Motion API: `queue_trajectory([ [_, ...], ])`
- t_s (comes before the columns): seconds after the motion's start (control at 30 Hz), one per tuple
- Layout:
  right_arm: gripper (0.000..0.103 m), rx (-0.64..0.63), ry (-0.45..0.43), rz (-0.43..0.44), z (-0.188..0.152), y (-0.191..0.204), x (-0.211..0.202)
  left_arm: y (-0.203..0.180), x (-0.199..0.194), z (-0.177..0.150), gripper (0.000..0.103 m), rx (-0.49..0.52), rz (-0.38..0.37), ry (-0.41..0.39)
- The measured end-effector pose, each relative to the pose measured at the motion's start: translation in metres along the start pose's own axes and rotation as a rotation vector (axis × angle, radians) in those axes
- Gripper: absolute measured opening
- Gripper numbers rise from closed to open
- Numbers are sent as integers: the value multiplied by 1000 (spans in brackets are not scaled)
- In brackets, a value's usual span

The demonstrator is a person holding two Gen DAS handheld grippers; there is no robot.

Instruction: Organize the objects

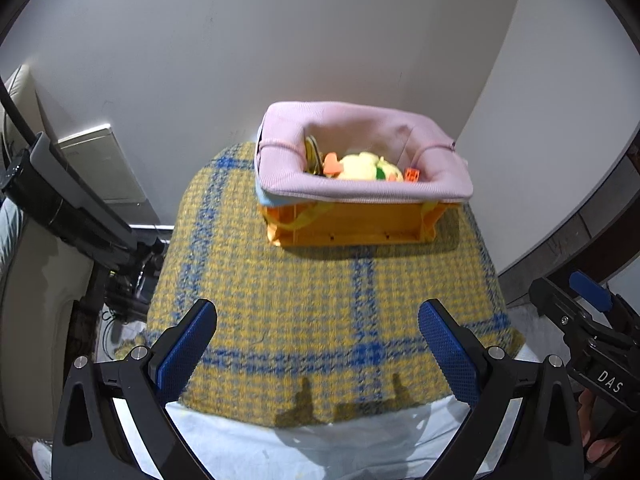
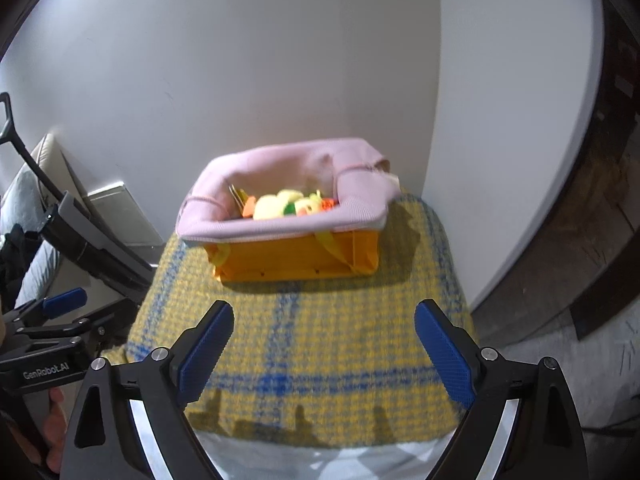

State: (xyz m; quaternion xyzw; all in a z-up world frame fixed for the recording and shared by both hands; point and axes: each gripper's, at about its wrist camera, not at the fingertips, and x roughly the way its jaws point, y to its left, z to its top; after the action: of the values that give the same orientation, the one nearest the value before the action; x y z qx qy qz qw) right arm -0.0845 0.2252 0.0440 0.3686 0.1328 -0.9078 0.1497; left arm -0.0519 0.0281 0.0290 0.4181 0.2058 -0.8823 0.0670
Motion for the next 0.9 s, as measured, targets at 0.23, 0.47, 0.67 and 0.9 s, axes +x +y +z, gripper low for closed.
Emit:
queue_trajectory([
  [0.23,92,9,47,-26,-29,-2,2,3,4,-25,103,-1,21,47],
  [0.47,92,-3,84,-28,-44,2,5,11,8,-42,103,-16,34,80],
  [0.67,92,-18,95,-23,-45,8,6,16,12,-47,103,-18,32,101],
  [0.9,92,-21,95,-27,-43,9,5,15,12,-46,103,-15,28,100],
])
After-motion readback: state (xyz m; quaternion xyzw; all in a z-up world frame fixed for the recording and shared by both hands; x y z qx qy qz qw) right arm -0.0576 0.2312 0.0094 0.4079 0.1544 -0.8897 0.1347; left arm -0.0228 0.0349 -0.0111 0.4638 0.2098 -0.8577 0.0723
